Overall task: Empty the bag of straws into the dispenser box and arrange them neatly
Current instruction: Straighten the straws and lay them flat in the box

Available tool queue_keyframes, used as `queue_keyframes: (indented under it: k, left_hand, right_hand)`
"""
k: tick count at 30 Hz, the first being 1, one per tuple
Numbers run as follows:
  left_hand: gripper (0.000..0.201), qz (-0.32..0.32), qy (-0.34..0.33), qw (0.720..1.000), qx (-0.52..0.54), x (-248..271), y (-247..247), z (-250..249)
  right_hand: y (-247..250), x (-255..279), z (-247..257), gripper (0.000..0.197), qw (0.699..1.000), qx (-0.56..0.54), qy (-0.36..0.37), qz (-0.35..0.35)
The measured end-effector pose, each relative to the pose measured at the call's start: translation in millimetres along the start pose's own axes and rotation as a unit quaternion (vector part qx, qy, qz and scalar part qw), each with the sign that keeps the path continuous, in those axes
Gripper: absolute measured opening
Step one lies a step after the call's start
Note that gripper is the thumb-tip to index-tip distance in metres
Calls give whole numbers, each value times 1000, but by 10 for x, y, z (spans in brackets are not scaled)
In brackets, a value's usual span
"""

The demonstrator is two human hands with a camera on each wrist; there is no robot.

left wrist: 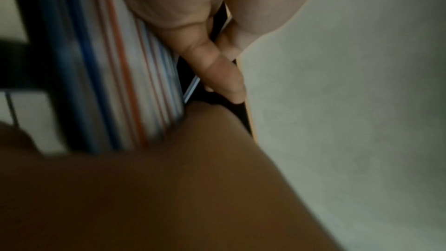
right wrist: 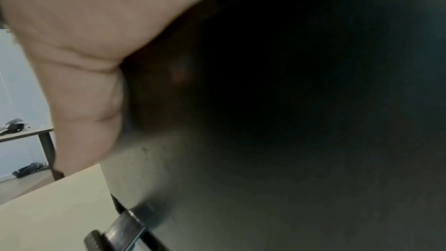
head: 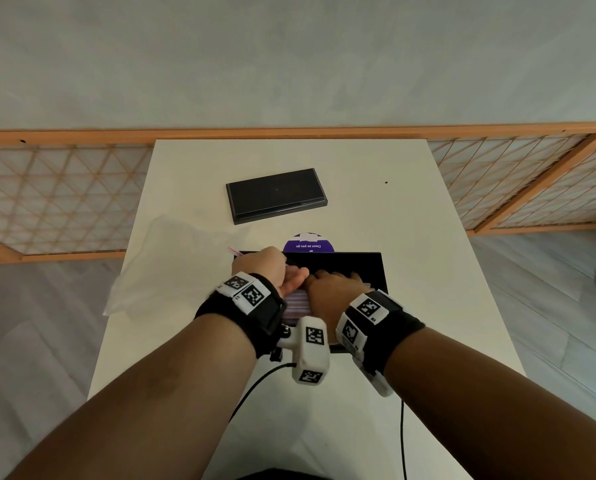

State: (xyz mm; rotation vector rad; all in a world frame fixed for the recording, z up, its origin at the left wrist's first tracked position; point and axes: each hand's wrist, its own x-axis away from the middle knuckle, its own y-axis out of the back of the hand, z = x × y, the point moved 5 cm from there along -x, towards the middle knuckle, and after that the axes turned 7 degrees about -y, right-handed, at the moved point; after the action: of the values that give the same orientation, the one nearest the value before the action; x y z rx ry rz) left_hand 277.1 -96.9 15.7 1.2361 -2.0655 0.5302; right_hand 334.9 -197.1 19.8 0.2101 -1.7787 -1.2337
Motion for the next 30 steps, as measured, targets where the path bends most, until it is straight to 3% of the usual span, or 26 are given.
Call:
queue_keyframes:
  k: [4,7,13,17,21,26,29,30]
  left_hand:
    - [12,-57,-143,983,-101,123,218,-218]
    - [12,-59,-214,966,-134,262,407,-358]
    - [12,-53,-187,970,-148,322,713,-407]
    - [19,23,-115,970,-215,312,614,-228]
    - [41,80,-83,947,-299,273,523,-151]
    - [65,63,-184,867,-458,266,539,-333]
    - [68,3,-265,845,-465,300,606,-484]
    - [67,-14,-277,849,-450,323,633,-525]
  right_hand:
    - [32,85,5,93,997,-73,8,-30]
    - [3,69,-12,105,996,-89,-2,-9]
    - [23,42,-31,106,994,-104,6,14]
    - [64,40,1,105,999,-38,-7,34]
    - [124,21,32,105,999,-3,8,41]
    - [138,-16,102,115,998,-9,-4,59]
    - [130,-39,118,115,997,-8,-5,74]
    - [130,-35,130,115,997,-6,-2,76]
